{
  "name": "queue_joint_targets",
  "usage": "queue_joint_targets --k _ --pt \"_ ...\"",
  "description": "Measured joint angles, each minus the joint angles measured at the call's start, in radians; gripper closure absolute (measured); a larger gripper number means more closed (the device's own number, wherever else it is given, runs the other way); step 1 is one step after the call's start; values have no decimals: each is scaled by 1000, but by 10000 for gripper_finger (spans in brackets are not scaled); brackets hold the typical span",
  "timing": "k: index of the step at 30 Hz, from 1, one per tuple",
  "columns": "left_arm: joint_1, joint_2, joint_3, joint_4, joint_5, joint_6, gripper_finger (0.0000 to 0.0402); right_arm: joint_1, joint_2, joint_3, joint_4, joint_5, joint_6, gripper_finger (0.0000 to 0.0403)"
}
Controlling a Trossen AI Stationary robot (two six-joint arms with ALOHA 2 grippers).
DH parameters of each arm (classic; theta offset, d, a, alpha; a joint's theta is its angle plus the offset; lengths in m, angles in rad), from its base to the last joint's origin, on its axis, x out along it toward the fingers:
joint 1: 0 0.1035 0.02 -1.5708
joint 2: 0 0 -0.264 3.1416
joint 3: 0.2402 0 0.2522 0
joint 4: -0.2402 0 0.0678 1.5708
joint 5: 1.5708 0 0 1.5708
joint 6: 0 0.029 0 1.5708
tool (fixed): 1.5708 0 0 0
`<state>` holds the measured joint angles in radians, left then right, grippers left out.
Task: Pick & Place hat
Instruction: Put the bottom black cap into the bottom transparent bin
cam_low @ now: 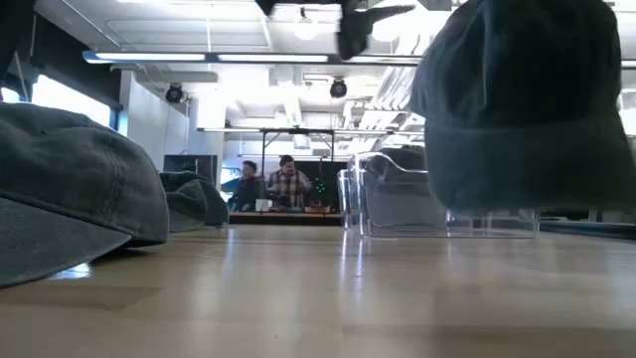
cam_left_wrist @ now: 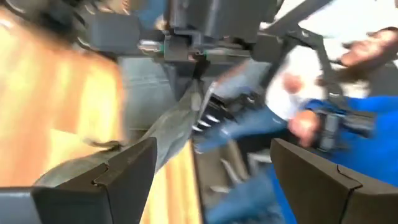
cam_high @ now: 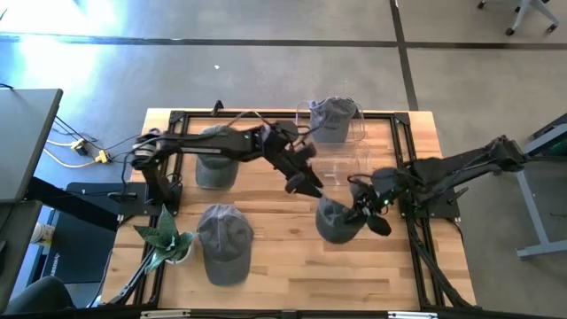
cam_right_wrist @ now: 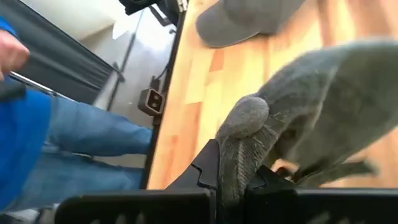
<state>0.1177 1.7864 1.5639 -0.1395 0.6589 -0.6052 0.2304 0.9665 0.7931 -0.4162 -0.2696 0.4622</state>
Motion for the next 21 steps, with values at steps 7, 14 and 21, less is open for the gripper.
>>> queue_joint_targets --k 7,14,21 --pt "1 -87 -8 -281 -86 68 95 -147 1 219 -261 -25 -215 402" --pt "0 -96 -6 -348 -147 112 95 -321 2 343 -373 -19 -497 402" --pt "2 -105 -6 -343 -137 131 95 -491 27 339 -375 -16 -814 402"
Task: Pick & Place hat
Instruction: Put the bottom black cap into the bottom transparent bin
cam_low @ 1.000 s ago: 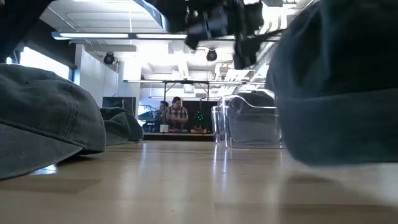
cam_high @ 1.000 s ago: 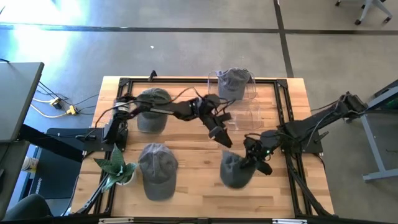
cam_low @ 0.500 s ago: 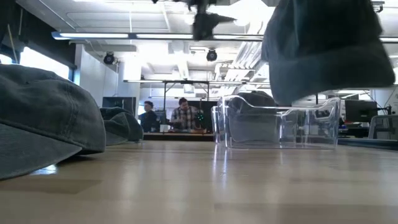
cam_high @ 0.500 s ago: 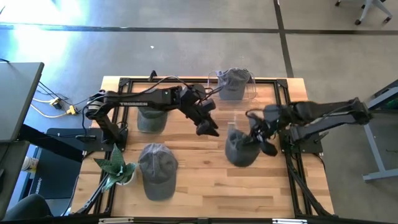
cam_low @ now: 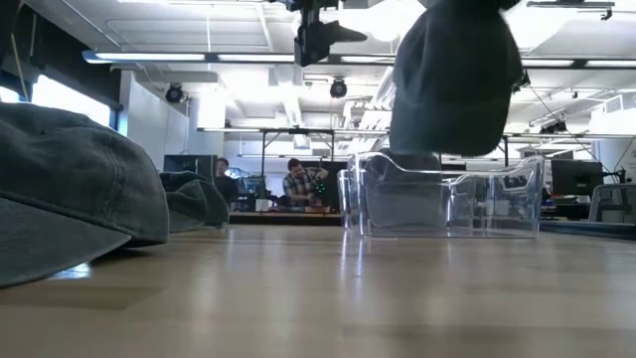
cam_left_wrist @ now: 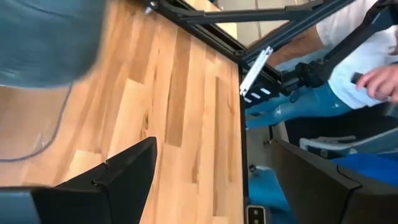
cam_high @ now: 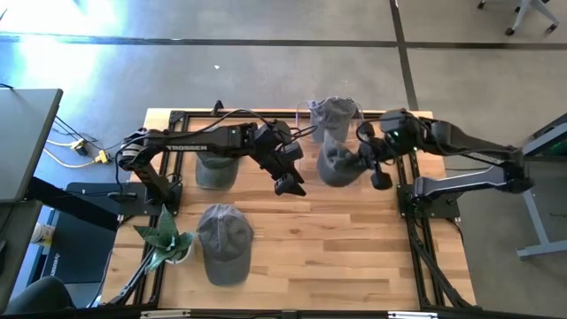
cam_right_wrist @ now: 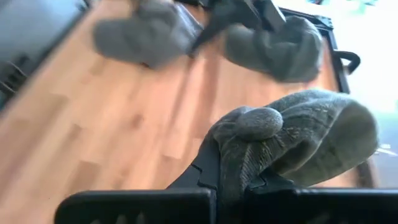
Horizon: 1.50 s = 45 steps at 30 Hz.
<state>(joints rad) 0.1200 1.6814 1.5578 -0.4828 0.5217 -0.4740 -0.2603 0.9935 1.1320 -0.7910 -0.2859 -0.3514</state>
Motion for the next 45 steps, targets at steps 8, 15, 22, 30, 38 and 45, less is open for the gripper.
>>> queue_joint_targets --k 8,15,22,30,38,45 --pt "4 -16 1 -22 7 47 95 -105 90 -1 -1 -17 -175 402" --pt "16 -18 1 -14 -1 57 95 -154 144 -1 -32 -86 -359 402" --pt "19 -18 1 6 -73 46 95 -211 197 -1 -97 -201 -502 402" --pt "20 -18 1 139 -196 43 95 -258 248 -1 -95 -249 -577 402" --pt "19 -18 1 151 -288 42 95 -284 277 -1 -103 -249 -624 385" --pt "20 -18 1 150 -408 56 95 -285 297 -1 -123 -257 -681 372"
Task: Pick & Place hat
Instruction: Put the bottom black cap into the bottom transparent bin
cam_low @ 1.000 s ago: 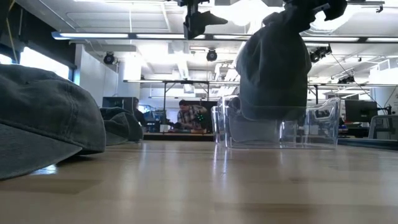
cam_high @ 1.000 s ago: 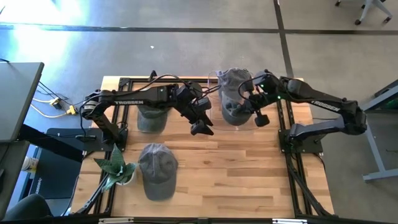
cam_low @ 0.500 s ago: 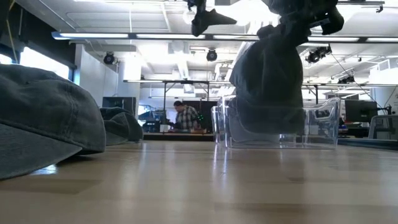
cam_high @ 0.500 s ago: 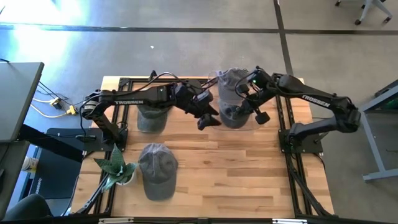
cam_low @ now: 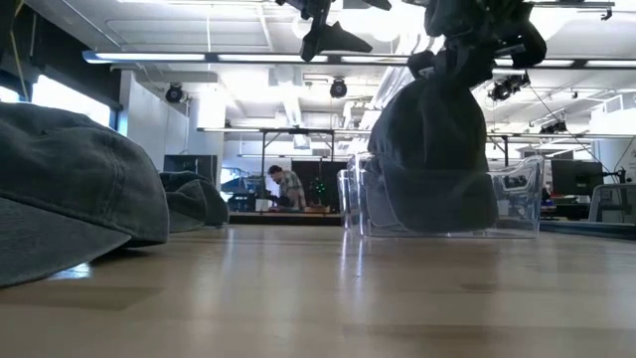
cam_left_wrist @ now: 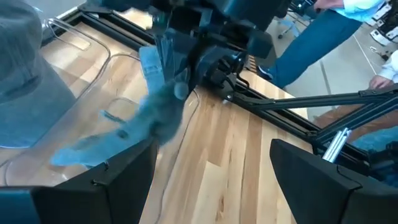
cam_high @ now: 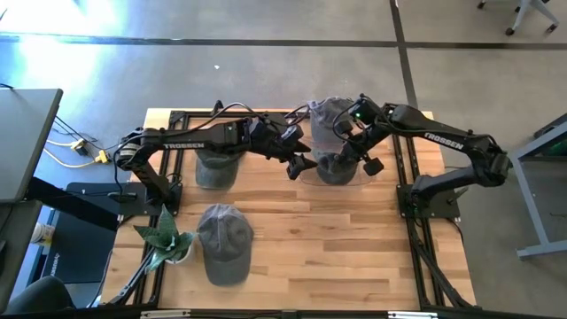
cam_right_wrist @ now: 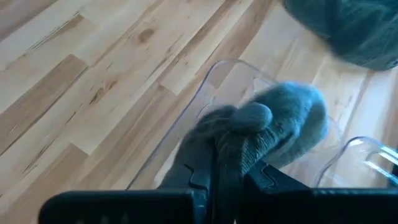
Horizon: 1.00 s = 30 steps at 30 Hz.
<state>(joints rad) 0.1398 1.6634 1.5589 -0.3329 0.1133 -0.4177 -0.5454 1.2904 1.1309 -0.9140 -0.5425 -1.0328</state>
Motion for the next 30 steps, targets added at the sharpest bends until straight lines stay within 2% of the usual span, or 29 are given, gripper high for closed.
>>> queue_joint_targets --k 10,22,30 --pt "16 0 0 0 -25 3 95 -36 59 0 -12 11 -23 362" --pt "51 10 0 4 -34 15 95 -83 59 0 -1 -11 -43 298" --pt "116 78 -2 -20 -32 43 95 -137 59 -1 -11 -13 38 249"
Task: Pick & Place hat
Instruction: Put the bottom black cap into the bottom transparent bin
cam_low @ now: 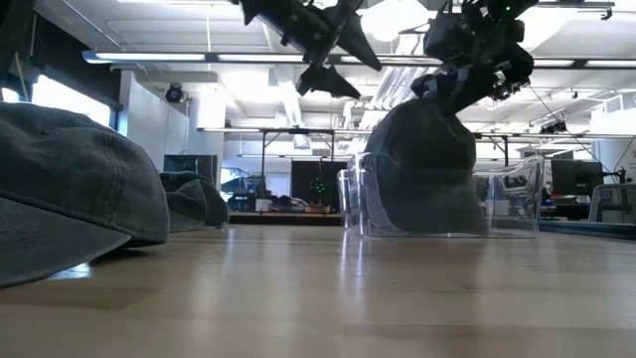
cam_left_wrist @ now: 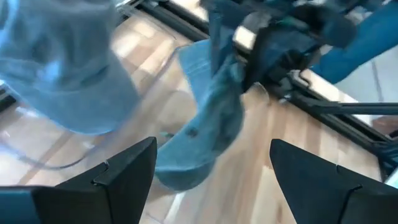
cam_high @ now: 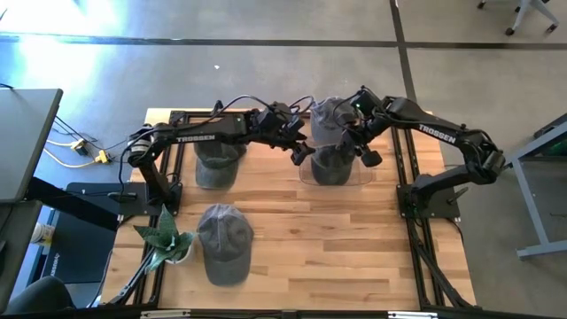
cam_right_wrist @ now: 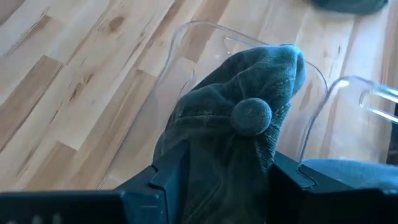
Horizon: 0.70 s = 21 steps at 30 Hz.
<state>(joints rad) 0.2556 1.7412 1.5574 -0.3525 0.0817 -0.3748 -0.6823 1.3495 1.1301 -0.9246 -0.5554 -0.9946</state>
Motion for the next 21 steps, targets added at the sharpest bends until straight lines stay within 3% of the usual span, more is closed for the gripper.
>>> queue_joint_targets --k 9,21 --pt "15 -2 0 13 -49 23 95 -25 0 0 -15 1 24 253" --pt "12 -2 0 11 -8 5 95 -42 38 0 7 48 25 236"
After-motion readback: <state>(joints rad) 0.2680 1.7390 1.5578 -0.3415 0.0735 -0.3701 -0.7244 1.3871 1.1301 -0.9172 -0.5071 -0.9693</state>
